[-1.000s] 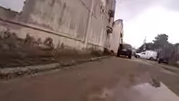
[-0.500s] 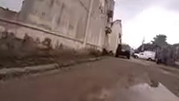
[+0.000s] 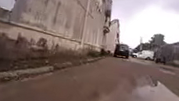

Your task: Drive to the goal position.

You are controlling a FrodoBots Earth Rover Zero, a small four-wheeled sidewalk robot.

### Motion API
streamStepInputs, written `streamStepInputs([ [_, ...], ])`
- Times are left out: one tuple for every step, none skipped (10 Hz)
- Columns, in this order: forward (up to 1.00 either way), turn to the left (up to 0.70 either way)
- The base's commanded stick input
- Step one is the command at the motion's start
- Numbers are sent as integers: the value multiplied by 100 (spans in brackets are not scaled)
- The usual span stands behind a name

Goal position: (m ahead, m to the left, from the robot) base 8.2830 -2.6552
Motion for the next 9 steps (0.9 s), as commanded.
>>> streamStepInputs([
  [85, -34],
  [85, -34],
  [85, -34],
  [85, -34],
  [85, -34],
  [85, -34],
  [85, -34],
  [85, -34],
  [85, -34],
])
